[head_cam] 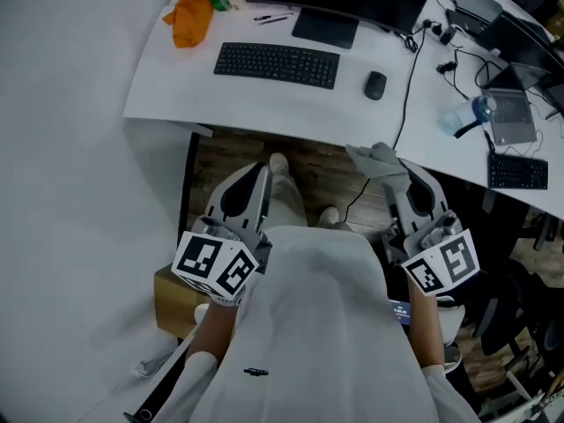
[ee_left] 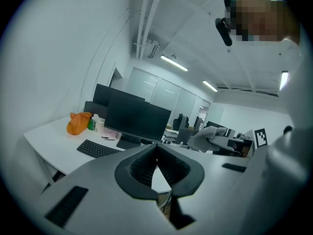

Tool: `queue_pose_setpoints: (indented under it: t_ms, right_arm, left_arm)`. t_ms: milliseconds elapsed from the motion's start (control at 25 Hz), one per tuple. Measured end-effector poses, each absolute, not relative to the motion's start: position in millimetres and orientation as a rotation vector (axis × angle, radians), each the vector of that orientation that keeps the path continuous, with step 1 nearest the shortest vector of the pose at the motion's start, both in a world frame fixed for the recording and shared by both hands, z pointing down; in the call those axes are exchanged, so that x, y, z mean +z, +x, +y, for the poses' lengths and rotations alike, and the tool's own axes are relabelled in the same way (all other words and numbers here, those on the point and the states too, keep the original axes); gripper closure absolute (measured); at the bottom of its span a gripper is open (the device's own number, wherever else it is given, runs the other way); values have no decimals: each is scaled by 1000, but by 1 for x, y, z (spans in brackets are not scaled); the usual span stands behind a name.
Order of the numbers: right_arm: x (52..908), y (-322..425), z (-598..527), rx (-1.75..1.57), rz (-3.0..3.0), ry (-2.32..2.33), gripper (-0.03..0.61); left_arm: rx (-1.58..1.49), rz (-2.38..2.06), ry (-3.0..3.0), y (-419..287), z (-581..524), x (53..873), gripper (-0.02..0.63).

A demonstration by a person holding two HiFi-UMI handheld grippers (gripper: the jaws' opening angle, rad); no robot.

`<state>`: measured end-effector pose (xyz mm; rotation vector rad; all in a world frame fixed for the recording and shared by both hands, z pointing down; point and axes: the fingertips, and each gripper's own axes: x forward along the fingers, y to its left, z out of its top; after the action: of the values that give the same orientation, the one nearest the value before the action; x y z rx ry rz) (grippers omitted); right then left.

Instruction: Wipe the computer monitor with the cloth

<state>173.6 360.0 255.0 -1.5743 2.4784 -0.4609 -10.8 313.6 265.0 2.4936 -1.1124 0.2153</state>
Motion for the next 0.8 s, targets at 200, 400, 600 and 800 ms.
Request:
queue_pose_setpoints:
  t_ms: [200,400,600,800]
  right_arm:
    - [243,167,326,-413,2494,-1583,557]
    - [235,156,282,-406,2493,-1567,555]
    - [228,135,223,-445,2463,-1591,557]
    - [212,109,161,-393,2440,-1632,555]
  left_arm:
    - [204,-1035,2531,-4,285,264,595]
    - [170,-1056,2565,-12,233,253,595]
    - [97,-1119,2558,-40,168,242,595]
    - [114,-1045,2590,-61,108,234,595]
